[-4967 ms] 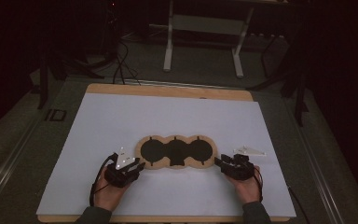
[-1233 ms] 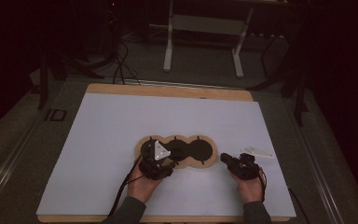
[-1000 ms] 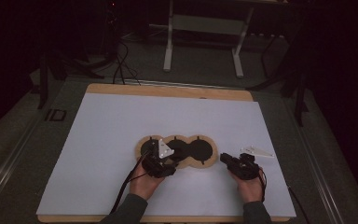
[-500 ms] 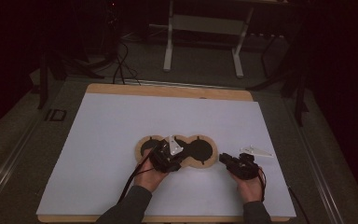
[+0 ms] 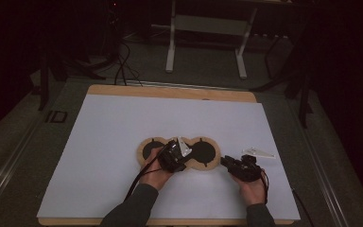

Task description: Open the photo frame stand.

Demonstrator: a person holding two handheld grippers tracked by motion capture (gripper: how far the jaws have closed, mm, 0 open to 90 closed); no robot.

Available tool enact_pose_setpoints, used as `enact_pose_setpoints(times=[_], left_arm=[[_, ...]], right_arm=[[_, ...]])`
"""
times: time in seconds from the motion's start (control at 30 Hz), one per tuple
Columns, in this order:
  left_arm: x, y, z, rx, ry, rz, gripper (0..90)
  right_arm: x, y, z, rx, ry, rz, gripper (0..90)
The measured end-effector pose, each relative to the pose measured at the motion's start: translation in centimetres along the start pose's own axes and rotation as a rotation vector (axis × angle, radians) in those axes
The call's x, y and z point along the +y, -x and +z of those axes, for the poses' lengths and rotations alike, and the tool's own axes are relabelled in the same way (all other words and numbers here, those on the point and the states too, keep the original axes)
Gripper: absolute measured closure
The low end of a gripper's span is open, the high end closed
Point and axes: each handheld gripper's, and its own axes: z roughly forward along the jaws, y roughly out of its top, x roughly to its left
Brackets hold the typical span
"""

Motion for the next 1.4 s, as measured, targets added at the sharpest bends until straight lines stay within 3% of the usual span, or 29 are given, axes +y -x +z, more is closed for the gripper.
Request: enact_pose_setpoints(times=[0.3, 0.63, 1.07, 1.4], left_arm=[[0.2, 0.1, 0.2, 0.02, -0.011, 0.017, 55.1], [0.2, 0.0, -0.2, 0.05, 0.006, 0.049, 65.9], [-0.5, -0.3, -0.6, 0.033, 0.047, 0.026, 67.5], [-1.1, -0.7, -1.0, 0.008, 0.085, 0.001, 67.2]], right_arm=[[0.0, 0.1, 0.2, 0.003, -0.011, 0.01, 68.9], [-0.1, 0.3, 0.4, 0.025, -0.026, 0.041, 64.3], [0.0, 0.5, 0.7, 0.101, -0.01, 0.125, 52.1], [0.0, 0.7, 1.4, 0.127, -0.02, 0.177, 43.2]])
